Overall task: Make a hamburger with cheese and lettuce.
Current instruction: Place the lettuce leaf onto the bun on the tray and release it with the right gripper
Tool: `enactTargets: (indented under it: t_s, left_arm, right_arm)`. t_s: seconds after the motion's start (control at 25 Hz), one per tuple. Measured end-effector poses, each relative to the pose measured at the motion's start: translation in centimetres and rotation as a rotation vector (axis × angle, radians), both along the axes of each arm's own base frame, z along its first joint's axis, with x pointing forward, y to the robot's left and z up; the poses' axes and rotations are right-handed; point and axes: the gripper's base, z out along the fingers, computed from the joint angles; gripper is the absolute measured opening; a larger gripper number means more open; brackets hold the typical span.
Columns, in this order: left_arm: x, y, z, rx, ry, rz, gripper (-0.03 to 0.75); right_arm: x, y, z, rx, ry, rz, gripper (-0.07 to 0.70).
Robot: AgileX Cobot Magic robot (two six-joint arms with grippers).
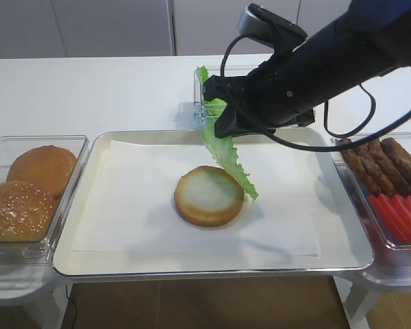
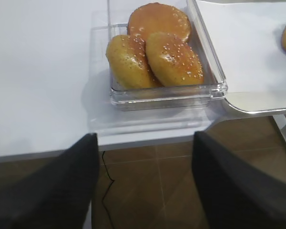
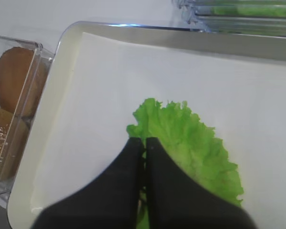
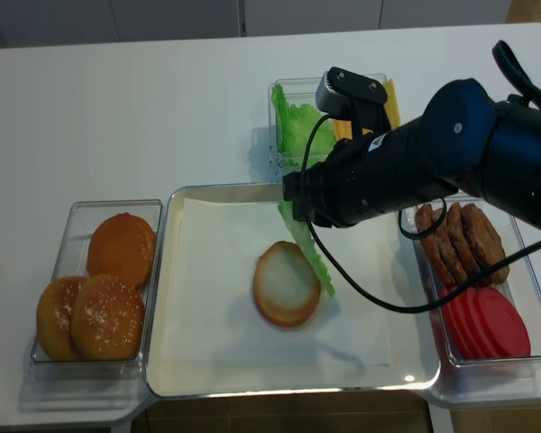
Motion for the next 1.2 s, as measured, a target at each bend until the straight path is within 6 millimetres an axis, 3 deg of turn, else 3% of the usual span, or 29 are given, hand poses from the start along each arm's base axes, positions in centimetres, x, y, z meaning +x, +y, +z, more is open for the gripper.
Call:
enactTargets:
  t_s: [0.92, 1.04, 1.2]
  left_arm:
    - [0.00, 0.00, 0.00, 0.000, 0.000, 0.000, 0.456]
    - [0.00, 0.00, 0.00, 0.000, 0.000, 0.000, 0.456]
    - [0.00, 0.00, 0.00, 0.000, 0.000, 0.000, 0.456]
  right_arm:
    - [0.10, 0.61, -0.72, 0.054, 0.062, 0.001, 0.010]
    - [0.11, 0.63, -0.77, 0.056, 0.064, 0.002, 0.039]
    - [0.04, 0.66, -0.77, 0.058, 0.071, 0.007, 0.141]
